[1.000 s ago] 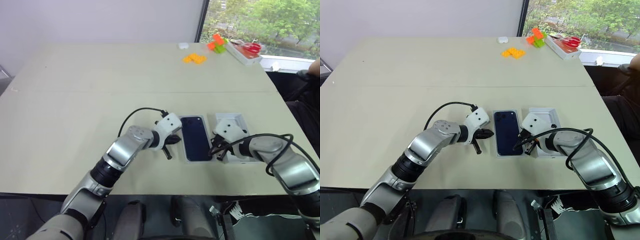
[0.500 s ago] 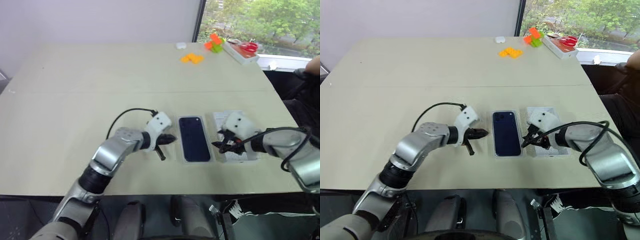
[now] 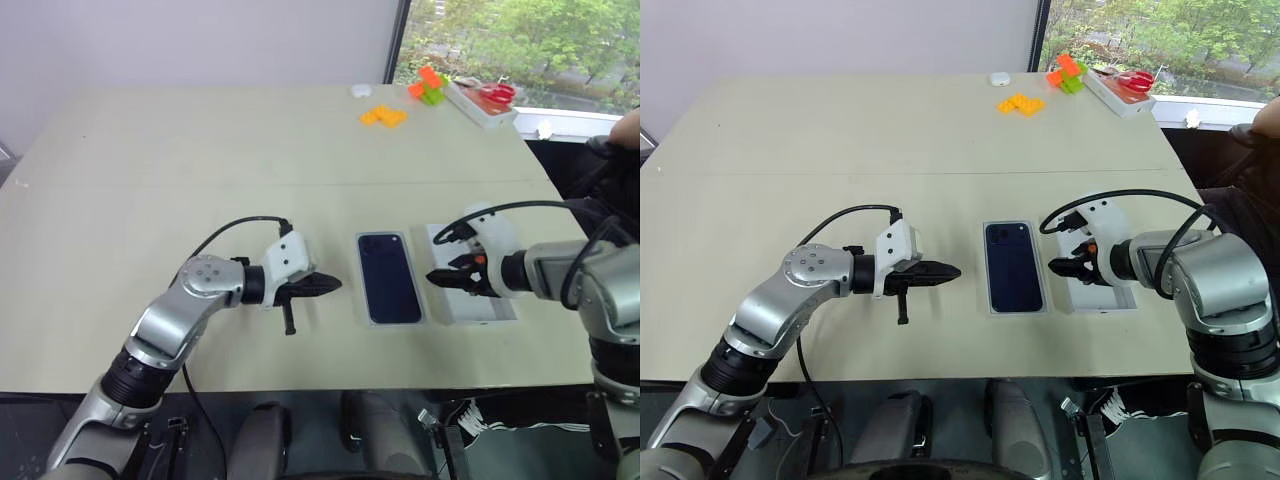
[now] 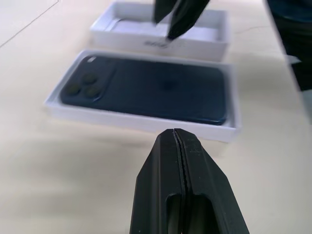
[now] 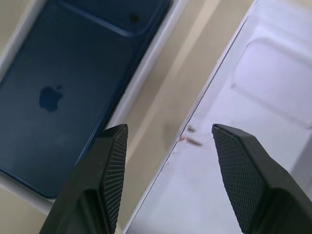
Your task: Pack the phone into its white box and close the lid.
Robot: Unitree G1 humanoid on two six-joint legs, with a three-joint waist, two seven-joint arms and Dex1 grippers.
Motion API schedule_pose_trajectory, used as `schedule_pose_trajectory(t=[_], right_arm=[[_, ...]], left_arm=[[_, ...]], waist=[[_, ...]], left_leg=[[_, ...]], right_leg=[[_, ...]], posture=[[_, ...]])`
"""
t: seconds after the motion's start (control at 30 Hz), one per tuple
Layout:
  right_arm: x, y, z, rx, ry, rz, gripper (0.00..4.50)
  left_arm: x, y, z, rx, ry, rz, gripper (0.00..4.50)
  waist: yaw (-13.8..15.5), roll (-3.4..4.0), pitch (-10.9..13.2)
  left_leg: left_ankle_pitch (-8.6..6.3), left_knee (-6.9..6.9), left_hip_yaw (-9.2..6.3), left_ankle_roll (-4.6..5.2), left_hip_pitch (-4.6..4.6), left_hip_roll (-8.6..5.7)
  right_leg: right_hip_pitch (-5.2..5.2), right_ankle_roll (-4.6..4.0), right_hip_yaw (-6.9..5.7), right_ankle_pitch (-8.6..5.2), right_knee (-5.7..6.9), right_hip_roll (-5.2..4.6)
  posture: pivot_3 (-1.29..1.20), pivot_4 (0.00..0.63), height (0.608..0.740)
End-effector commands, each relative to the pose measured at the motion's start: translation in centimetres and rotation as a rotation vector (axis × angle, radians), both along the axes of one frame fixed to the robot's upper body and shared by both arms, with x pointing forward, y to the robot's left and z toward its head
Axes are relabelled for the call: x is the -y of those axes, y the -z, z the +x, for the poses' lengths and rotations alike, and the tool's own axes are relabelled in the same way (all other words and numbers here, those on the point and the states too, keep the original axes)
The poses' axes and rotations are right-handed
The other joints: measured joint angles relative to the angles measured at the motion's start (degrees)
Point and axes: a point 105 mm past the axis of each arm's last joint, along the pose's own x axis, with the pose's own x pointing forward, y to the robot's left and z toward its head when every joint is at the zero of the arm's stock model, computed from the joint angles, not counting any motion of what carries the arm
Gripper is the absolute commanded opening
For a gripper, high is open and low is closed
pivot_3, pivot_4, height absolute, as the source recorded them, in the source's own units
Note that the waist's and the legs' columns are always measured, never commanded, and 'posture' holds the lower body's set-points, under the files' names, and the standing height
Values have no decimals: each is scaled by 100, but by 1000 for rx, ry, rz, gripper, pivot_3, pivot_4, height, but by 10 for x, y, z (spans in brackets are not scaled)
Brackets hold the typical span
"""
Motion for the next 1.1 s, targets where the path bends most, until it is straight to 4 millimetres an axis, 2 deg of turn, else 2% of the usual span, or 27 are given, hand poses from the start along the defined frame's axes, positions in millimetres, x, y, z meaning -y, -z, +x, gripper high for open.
schedule_pose_trajectory(t=[0.03, 0.27, 0.3, 0.33, 0.47, 0.63, 0.67, 0.77, 0.87, 0.97, 1.1], right_arm=[[0, 3, 3, 15, 45, -2, 2859], [0, 8, 6, 8, 89, 26, 2859], [0, 9, 7, 8, 89, 28, 2361], [-1, 8, 6, 9, 89, 28, 2106], [2, 3, 8, 25, 102, 33, 64], [8, -14, 12, 91, 145, 61, 25], [7, -27, 13, 131, 129, 91, 25], [-9, -62, 9, 233, 26, 213, 25], [-51, -96, -8, 279, -217, 550, 25], [-84, -99, -25, 250, -348, 797, 25], [-120, -82, -31, 54, -211, 1099, 25]], left_arm=[[6, -17, -13, 30, 77, -58, 0], [8, -17, -20, 23, 103, -61, 0], [8, -16, -20, 26, 99, -57, 0], [7, -16, -19, 30, 94, -53, 0], [4, -15, -15, 32, 70, -49, 0], [-7, -15, -8, 15, -10, -78, 0], [-12, -15, -7, 7, -38, -94, 0], [-29, -11, -1, -5, -120, -98, 0], [-55, -5, 16, 25, -252, -62, 0], [-75, -11, 34, 37, -354, -85, 0], [-88, -17, 46, 65, -410, -87, 0]], waist=[[-9, -1, 0], [-30, 0, 0], [-31, 0, 0], [-30, 0, 0], [-25, 0, 0], [-41, 0, 0], [-41, 0, 0], [-51, 2, 1], [-53, 2, 1], [-29, -4, -2], [-20, -3, -2]], left_leg=[[0, 0, 3, 1, 0, 0], [-1, 0, 11, 1, 2, 1], [-1, 0, 11, 1, 1, 1], [-1, 0, 11, 2, 1, 2], [-1, 0, 11, 2, 2, 1], [-2, 0, 12, 3, 1, 1], [-3, 0, 13, 5, 0, 2], [-3, 0, 15, 6, 1, 4], [-3, 0, 14, 6, 2, 10], [-6, -2, 6, 12, 4, 18], [-7, -2, 1, 13, -5, 20]], right_leg=[[1, 4, 2, 2, 0, 0], [0, 12, 11, 6, 4, 16], [0, 12, 11, 6, 4, 17], [0, 12, 11, 6, 4, 17], [0, 14, 11, 5, 3, 16], [0, 15, 12, 4, 2, 16], [0, 15, 13, 4, 3, 17], [-6, 16, 15, 4, 4, 19], [-6, 16, 15, 5, 5, 26], [-2, 13, 7, 7, 6, 33], [-9, 12, 4, 7, 3, 12]], posture=[[0, 150, 726], [0, 150, 726], [0, 150, 726], [0, 150, 726], [0, 150, 726], [0, 150, 726], [0, 150, 726], [0, 150, 726], [0, 150, 726], [0, 150, 726], [0, 150, 726]])
